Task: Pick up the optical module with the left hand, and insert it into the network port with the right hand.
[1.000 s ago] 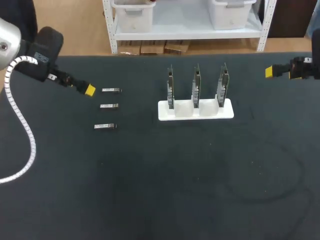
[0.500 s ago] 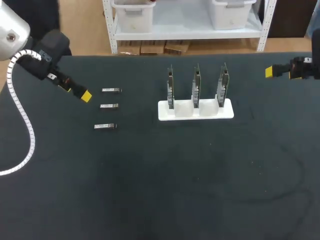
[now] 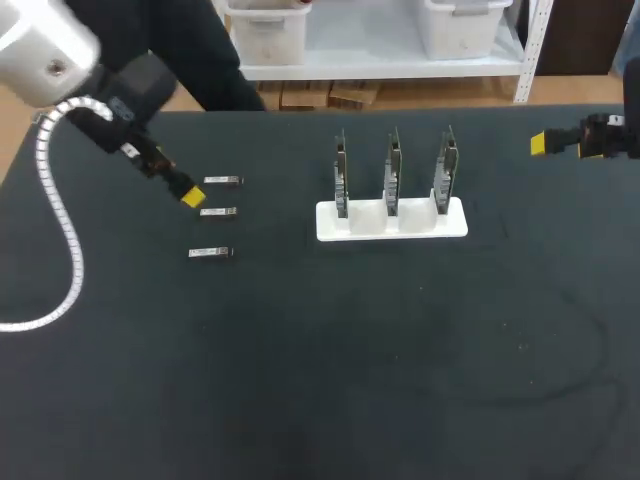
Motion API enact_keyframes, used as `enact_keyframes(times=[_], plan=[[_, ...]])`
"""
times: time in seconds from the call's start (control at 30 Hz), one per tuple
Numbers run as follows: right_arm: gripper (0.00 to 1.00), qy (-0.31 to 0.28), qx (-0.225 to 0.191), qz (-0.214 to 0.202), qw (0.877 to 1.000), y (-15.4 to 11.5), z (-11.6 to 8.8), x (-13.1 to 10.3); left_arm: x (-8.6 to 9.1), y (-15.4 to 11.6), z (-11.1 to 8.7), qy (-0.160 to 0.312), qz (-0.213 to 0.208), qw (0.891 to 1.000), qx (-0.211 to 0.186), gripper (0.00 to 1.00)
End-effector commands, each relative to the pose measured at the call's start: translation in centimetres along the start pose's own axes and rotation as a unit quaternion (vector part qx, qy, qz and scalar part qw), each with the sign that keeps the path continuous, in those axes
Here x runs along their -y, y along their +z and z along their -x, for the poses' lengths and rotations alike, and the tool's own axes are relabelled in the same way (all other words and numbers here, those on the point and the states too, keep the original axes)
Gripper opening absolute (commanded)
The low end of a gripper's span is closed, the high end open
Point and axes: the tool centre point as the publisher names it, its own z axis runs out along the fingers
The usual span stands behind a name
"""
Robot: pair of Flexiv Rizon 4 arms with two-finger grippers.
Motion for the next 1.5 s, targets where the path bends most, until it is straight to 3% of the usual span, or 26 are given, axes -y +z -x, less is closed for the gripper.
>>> enact_keyframes(times=[0.03,0.37,0.53,0.7,1.1,1.23,1.5], plan=[[1.0,0.0,0.0,-0.002,1.0,-0.2,0.0,-0.1,-0.8,1.9,1.4,0.121,-0.071,0.981,-0.137,1.0],[1.0,0.0,0.0,-0.002,1.0,-0.2,0.0,-0.1,-0.7,5.0,-2.5,0.152,-0.079,0.97,-0.174,1.0],[1.0,0.0,0.0,-0.002,1.0,-0.2,0.0,-0.1,-0.9,6.6,-4.0,0.132,-0.079,0.97,-0.189,1.0],[1.0,0.0,0.0,-0.002,1.0,-0.2,0.0,-0.1,-1.2,6.5,-4.1,0.098,-0.072,0.974,-0.193,1.0],[1.0,0.0,0.0,-0.002,1.0,-0.2,0.0,-0.1,-1.1,6.6,-3.7,0.09,-0.068,0.976,-0.185,1.0],[1.0,0.0,0.0,-0.002,1.0,-0.2,0.0,-0.1,-0.7,8.0,-3.1,0.098,-0.079,0.972,-0.198,1.0],[1.0,0.0,0.0,-0.002,1.0,-0.2,0.0,-0.1,-0.8,8.6,-4.7,0.097,-0.05,0.97,-0.218,1.0]])
